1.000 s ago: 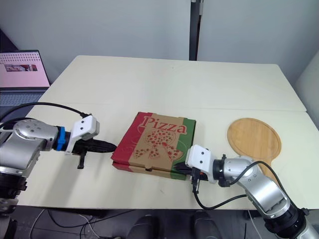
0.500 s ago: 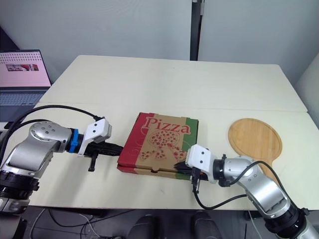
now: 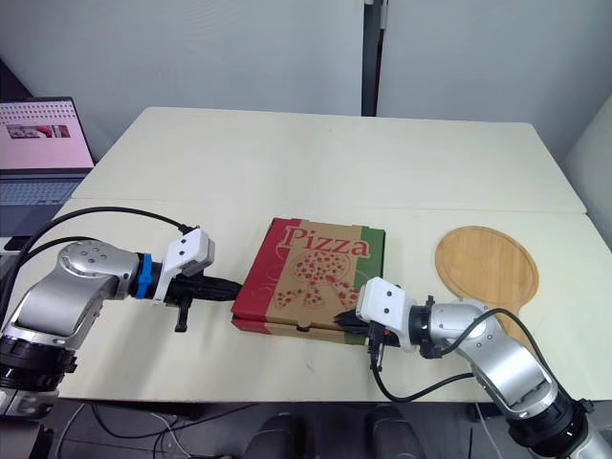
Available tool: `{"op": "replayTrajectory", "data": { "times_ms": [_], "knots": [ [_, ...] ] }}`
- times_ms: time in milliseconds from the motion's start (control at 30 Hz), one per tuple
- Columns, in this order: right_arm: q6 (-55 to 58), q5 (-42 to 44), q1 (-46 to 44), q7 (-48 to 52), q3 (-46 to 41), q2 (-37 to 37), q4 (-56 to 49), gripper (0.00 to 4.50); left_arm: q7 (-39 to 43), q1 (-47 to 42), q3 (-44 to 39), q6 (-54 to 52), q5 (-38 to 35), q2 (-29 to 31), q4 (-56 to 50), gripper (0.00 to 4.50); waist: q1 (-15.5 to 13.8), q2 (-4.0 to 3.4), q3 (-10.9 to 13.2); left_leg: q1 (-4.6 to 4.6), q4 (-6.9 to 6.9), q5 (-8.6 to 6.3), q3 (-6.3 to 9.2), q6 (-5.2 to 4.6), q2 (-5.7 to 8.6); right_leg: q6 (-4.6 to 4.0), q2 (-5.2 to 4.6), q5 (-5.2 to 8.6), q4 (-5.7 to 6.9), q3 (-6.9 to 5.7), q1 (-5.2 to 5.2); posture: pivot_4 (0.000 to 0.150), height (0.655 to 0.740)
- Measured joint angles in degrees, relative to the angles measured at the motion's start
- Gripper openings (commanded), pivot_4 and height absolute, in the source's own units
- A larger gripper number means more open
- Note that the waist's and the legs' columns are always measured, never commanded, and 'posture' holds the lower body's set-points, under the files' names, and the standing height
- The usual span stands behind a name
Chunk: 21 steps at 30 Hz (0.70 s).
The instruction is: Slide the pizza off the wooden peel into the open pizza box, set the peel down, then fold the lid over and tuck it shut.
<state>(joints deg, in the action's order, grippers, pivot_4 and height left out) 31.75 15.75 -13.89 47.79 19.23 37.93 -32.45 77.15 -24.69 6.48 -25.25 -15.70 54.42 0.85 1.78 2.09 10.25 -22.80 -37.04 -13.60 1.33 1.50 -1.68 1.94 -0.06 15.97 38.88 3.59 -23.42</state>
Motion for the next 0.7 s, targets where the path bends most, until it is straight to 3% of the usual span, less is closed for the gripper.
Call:
{"op": "replayTrajectory", "data": {
  "times_ms": [167, 300, 433, 700],
  "knots": [
    [-0.3, -3.9, -0.1, -0.5, 1.4, 0.5, 0.7, 0.03, -0.7, -1.9, -3.0, -1.3, -1.0, 0.7, 4.1, 0.0, 0.0, 0.0, 0.0, -0.01, -0.01, 0.0, 0.01, 0.0, -0.01, 0.0, 0.02, 0.0, 0.02, -0.02, -0.01, 0.15, 0.7344],
    [-1.5, -6.4, -0.4, -0.4, 2.6, 0.7, 1.1, 0.03, -1.2, -2.5, -6.9, -6.7, -5.6, 0.7, 0.4, 0.0, 0.1, 0.01, 0.0, 0.0, 0.0, 0.0, -0.01, 0.0, -0.01, 0.0, 0.01, 0.0, 0.0, 0.01, 0.0, 0.15, 0.7344],
    [-2.4, -8.0, -0.5, -0.4, 3.1, 0.8, 1.1, 0.03, -2.4, -0.7, -5.3, -8.4, -6.4, -0.3, -5.2, 0.0, 0.1, 0.01, 0.0, 0.08, 0.0, 0.0, -0.02, 0.0, 0.0, 0.0, 0.0, 0.0, 0.03, 0.04, 0.05, 0.15, 0.7344],
    [-2.7, -9.1, -0.8, -0.5, 3.3, 0.6, 1.3, 0.03, -5.9, 2.4, 0.5, -2.6, -0.6, -2.0, -4.5, 0.0, 0.1, -0.11, -0.2, 0.31, 0.04, 0.0, -0.1, 0.0, 0.0, 0.0, 0.0, 0.0, 0.03, 0.13, 0.2, 0.15, 0.7344]
  ]
}}
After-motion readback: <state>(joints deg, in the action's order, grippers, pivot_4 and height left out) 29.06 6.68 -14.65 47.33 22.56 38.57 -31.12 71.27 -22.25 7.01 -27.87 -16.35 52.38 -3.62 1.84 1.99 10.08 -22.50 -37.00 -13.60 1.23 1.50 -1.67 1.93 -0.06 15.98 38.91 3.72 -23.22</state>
